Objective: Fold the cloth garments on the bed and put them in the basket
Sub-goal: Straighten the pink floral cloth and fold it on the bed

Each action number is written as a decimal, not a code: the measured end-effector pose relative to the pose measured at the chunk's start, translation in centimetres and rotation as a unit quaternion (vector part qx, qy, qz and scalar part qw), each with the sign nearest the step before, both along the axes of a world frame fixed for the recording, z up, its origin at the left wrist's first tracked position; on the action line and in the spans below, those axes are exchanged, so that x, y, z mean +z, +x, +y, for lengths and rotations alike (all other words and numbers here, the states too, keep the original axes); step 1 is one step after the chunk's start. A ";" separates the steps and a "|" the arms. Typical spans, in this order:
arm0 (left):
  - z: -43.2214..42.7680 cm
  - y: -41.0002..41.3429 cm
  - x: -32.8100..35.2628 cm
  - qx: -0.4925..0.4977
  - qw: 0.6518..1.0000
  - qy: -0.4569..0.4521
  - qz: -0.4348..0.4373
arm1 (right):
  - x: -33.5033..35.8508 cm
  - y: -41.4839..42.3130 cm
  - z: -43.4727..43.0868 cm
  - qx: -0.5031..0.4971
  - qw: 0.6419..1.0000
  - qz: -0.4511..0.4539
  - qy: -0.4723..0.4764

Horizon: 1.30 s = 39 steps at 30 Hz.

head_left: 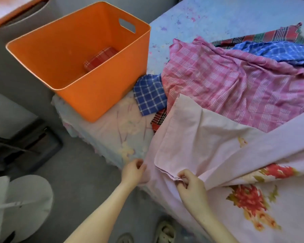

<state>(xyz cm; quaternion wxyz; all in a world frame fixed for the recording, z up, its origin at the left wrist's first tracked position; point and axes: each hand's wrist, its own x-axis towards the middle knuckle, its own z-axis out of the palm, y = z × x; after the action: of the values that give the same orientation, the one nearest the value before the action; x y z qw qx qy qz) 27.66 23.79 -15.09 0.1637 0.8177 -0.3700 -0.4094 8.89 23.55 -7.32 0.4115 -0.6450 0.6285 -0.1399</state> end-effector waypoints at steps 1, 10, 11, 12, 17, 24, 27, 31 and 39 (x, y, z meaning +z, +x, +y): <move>-0.2 -0.6 -0.1 -0.002 1.000 0.007 0.011 | -0.4 -0.1 -0.1 -0.018 1.000 -0.009 0.000; 2.8 2.2 0.7 -0.053 0.991 0.066 0.106 | 1.5 -0.7 0.2 -0.111 0.988 -0.088 -0.060; 3.8 2.8 1.1 -0.061 0.990 0.061 0.115 | 2.3 -0.6 0.4 -0.114 0.987 -0.091 -0.068; 4.8 3.5 1.2 -0.062 0.989 0.057 0.122 | 3.1 -0.4 0.7 -0.111 0.987 -0.087 -0.080; 7.6 5.4 3.9 -0.104 0.980 0.034 0.167 | 6.4 2.2 3.4 -0.018 0.992 -0.010 -0.125; 11.7 5.0 6.2 -0.020 0.961 0.059 0.270 | 6.9 7.2 9.8 0.053 0.991 -0.022 -0.122; 12.2 4.9 7.8 0.121 0.900 0.061 0.414 | 3.9 7.2 10.9 0.054 0.992 0.030 -0.107; 12.0 4.5 9.8 0.149 0.835 0.151 0.508 | 2.9 7.2 12.6 0.098 0.979 0.025 -0.176; 10.7 3.7 12.9 0.136 0.828 0.174 0.516 | 4.3 6.0 12.9 0.150 0.936 0.012 -0.318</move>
<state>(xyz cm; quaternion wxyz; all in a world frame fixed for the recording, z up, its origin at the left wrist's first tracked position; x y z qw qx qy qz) 31.36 34.47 -2.16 0.2397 0.5445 -0.0395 -0.8028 14.94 36.41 -3.02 0.1936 -0.8307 0.4520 -0.2611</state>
